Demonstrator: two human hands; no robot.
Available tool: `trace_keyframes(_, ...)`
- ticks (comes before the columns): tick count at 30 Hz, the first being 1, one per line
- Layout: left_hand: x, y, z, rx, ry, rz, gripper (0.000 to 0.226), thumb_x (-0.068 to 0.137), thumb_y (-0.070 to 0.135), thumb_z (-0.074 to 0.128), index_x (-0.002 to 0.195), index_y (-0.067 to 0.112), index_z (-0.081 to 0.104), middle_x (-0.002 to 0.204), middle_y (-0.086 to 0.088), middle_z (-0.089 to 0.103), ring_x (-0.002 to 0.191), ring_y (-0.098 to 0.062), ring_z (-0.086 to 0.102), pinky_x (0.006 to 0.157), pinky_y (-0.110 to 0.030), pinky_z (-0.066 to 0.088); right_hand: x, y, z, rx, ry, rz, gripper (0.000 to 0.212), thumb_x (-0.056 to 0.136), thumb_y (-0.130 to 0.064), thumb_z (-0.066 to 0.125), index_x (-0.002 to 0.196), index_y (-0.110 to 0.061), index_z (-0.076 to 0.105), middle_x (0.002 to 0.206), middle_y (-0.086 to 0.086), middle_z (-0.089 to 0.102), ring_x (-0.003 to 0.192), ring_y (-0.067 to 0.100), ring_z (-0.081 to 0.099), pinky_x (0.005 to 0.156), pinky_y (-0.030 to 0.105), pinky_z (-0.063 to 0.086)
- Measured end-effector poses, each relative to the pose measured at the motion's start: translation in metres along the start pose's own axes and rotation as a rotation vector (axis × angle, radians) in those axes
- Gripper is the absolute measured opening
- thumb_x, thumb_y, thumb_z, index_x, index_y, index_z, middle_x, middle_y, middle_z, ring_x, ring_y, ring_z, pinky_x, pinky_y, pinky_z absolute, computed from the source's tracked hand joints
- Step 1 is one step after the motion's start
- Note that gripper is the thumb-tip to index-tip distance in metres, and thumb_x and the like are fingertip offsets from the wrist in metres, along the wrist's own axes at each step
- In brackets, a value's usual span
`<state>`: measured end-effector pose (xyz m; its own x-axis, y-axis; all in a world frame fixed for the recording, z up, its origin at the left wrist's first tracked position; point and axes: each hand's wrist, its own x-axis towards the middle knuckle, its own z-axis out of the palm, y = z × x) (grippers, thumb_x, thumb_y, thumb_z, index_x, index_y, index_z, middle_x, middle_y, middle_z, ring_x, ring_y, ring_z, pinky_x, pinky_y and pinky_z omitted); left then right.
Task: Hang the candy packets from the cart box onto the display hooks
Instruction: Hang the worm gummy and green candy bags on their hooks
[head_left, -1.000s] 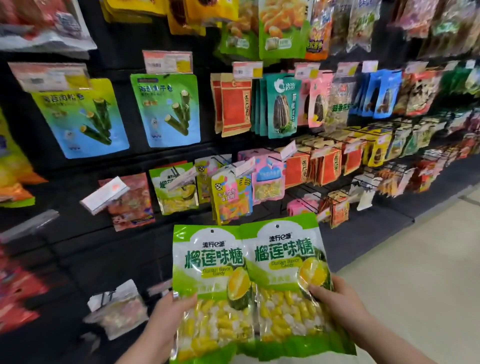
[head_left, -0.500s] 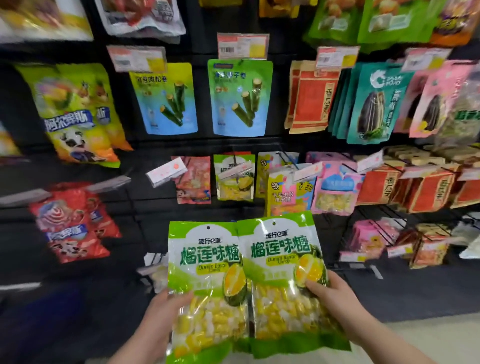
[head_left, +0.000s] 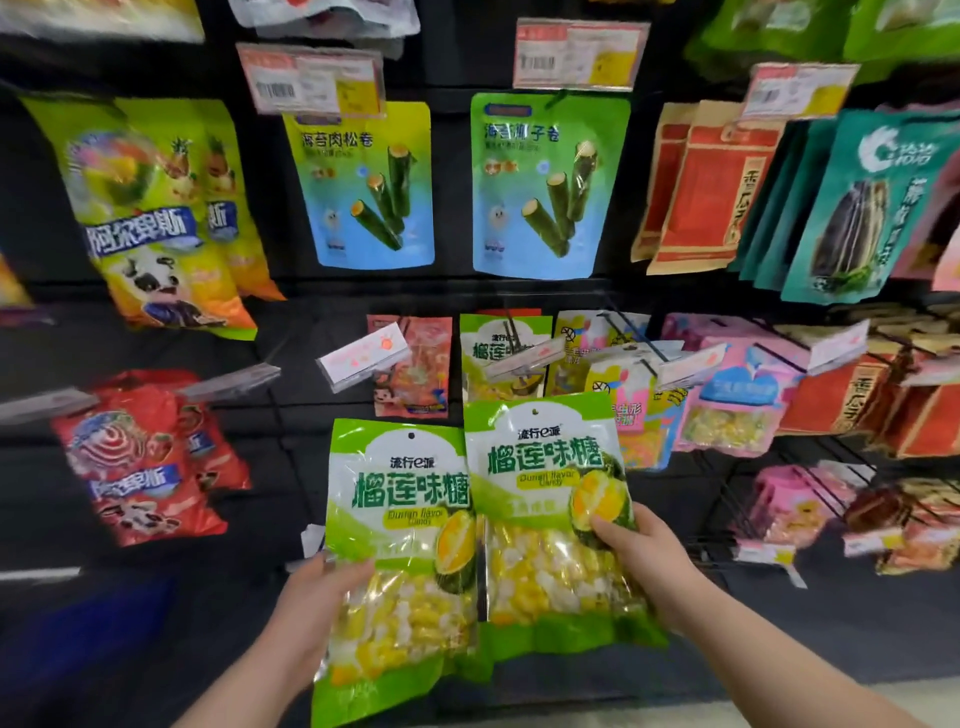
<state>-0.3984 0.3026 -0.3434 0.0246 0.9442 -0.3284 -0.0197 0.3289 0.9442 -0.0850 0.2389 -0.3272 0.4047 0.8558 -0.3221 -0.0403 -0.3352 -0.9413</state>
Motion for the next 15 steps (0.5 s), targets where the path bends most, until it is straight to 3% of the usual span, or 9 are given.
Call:
trace_keyframes(4,0.013,-0.001,-0.007,-0.001,0.027,-0.037,0.008,0.084,0.004,0.068,0.091,0.001,0.065,0.096,-0.023,0.07,0.093,-0.039,0.065,0.091,-0.053,0.048,0.013,-0.004,0.012,0.014,0.003,-0.005,0.029,0.088,-0.021,0.066,0.116,-0.016,0.059,0.105,0.009,0.071,0.094,0.028,0.069,0.089,0.052,0.054)
trace_keyframes(7,0.018,-0.002,-0.008,0.007,0.048,-0.053,0.004,0.085,0.003,0.067,0.086,0.003,0.063,0.095,-0.024,0.069,0.094,-0.041,0.065,0.091,-0.053,0.048,0.021,-0.008,0.017,0.014,0.021,-0.02,0.03,0.089,-0.021,0.065,0.118,-0.015,0.058,0.106,0.008,0.07,0.095,0.027,0.068,0.089,0.05,0.054)
trace_keyframes(11,0.021,-0.003,-0.006,-0.009,0.06,-0.082,0.012,0.083,0.005,0.069,0.094,0.002,0.065,0.101,-0.025,0.069,0.103,-0.044,0.064,0.096,-0.058,0.046,0.032,-0.013,0.019,0.011,0.019,-0.042,0.029,0.09,-0.021,0.063,0.119,-0.015,0.058,0.107,0.007,0.069,0.096,0.025,0.067,0.087,0.045,0.054)
trace_keyframes(15,0.021,-0.002,-0.004,-0.004,0.061,-0.102,0.019,0.082,0.009,0.071,0.1,0.004,0.066,0.102,-0.02,0.071,0.103,-0.041,0.064,0.099,-0.06,0.044,0.04,-0.012,0.02,0.014,0.013,-0.026,0.032,0.09,-0.024,0.064,0.12,-0.016,0.057,0.109,0.005,0.068,0.097,0.025,0.067,0.092,0.049,0.052)
